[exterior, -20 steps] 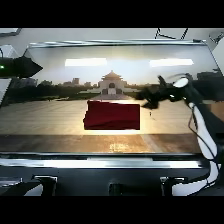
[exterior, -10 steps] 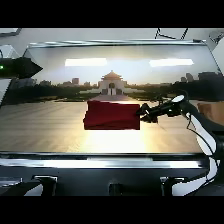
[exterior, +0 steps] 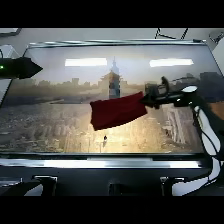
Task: Fold the clothes and pants, and hang the long-sleeved shirts on hangers.
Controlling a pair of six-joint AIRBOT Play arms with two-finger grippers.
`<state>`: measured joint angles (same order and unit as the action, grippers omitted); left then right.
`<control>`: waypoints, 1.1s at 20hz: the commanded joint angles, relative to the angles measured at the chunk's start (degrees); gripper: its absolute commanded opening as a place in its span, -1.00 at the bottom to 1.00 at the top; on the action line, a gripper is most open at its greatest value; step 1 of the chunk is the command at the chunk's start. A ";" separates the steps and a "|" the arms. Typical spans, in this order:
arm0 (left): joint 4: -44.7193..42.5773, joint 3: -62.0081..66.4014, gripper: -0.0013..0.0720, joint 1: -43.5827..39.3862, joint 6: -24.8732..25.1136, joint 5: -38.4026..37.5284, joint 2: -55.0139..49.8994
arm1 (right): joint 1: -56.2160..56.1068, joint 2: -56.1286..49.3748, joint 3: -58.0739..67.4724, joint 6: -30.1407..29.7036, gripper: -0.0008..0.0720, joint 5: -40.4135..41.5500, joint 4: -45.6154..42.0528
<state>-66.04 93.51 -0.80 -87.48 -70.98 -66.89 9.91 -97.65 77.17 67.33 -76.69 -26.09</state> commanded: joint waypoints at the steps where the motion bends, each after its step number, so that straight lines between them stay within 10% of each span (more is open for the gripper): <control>1: -0.04 0.00 -0.90 0.00 0.11 0.04 -0.02 | 8.61 4.28 11.98 8.83 -0.86 -5.25 -6.45; 15: -0.02 0.00 -0.90 0.00 2.05 0.02 -0.02 | 50.29 14.01 35.60 38.47 -0.86 -10.84 -15.37; 22: 0.00 0.00 -0.90 0.00 2.10 0.02 -0.02 | 64.13 17.27 35.58 41.11 -0.86 -22.82 -18.51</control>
<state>-66.04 93.51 -0.80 -85.49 -70.96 -66.89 68.88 -81.30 112.62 106.63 -92.47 -42.44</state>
